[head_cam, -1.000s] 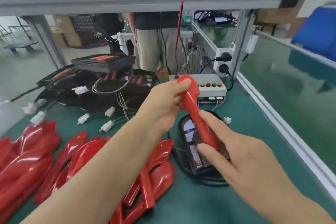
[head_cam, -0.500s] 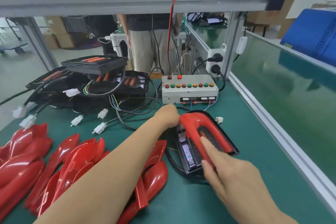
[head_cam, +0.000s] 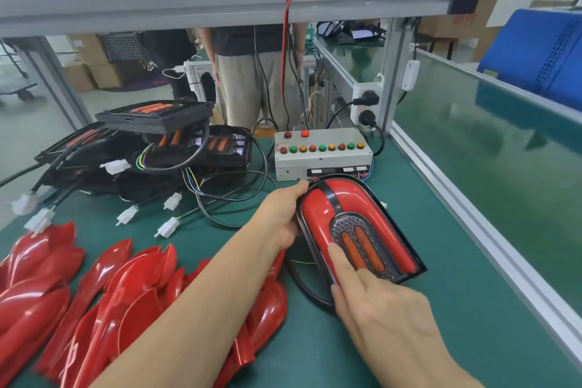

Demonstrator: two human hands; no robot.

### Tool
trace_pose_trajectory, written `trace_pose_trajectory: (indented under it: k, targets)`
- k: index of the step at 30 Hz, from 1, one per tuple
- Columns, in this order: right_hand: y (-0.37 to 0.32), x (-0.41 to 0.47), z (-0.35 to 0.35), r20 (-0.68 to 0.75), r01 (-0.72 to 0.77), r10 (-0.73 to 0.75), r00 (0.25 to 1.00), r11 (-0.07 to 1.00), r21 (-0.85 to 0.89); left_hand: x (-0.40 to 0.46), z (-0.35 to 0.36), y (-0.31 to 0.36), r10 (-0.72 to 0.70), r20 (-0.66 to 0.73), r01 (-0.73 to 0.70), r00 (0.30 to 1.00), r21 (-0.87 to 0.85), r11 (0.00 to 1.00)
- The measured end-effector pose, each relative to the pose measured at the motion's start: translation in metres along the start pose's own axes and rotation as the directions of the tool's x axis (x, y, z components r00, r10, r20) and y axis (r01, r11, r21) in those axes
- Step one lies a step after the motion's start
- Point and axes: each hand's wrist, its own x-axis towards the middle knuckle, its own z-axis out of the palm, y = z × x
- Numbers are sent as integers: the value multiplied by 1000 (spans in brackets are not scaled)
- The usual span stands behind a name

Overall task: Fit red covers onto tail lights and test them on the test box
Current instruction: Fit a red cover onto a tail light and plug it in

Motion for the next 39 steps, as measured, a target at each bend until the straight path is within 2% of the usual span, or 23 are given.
trace_pose_trajectory:
  k: [6,8,12,17,20,22,30,39]
  targets:
    - [4,-2,1,34,-32,32,999,999,-14,-6,3,-4,43,2,-43,999,-4,999]
    - [9,-1,-2,51,-53,53,997,999,0,-10,3,-6,36,80,-37,996,12,999]
    - [13,-1,-7,99,-86,83,992,996,25,-16,-1,-11,97,235,-114,967,61,992]
    - [18,-3,-9,85,-144,139,987,988,56,-17,2,-15,151,197,-160,969,29,987]
    - [24,-3,-12,74,-161,154,985,982,102,-17,3,-15,107,191,-104,976,-24,994]
    - [28,-3,-14,58,-153,147,987,981,119,-16,4,-15,83,171,-75,982,-50,996]
    - [37,0,-16,-14,-122,127,992,974,190,-16,5,-14,125,163,-121,979,-35,992]
    - [27,-9,4,-3,-136,143,990,948,288,-22,-2,-17,184,337,-191,923,-11,982]
